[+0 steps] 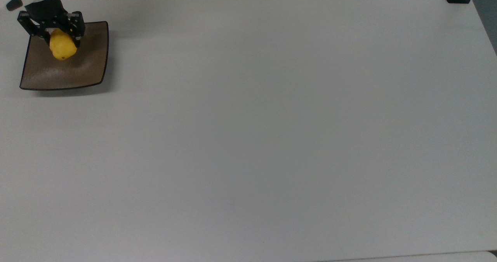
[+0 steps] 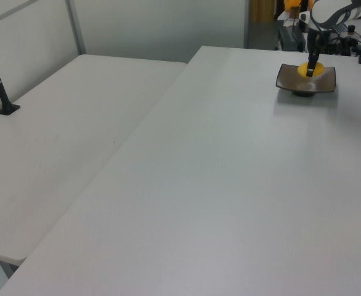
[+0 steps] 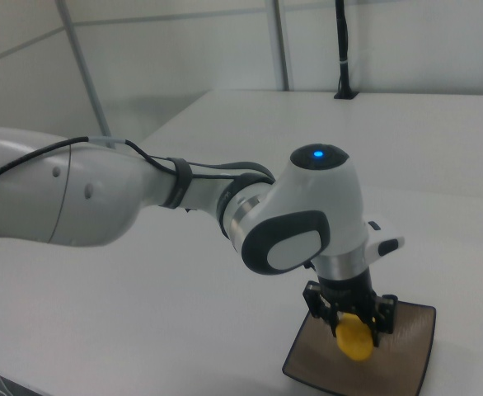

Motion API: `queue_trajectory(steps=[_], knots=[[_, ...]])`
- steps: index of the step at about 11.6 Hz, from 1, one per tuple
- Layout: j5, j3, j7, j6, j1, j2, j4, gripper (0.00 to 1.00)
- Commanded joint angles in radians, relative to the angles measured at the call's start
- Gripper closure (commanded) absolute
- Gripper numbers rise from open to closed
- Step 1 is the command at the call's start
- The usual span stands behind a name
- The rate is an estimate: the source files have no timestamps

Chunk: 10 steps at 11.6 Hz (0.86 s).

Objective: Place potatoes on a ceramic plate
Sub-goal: 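Lower the potato onto the brown plate and open the gripper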

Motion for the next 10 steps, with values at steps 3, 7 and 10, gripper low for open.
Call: queue_trajectory(steps=[3, 7, 10], knots=[[0.038, 0.011, -0.088, 0.081, -0.011, 0.051, -0.008, 0.45], [0.038, 0.02, -0.073, 0.072, -0.009, 0.051, -0.006, 0.0], [0.038, 0.046, -0.027, -0.099, 0.026, -0.044, 0.055, 0.0]])
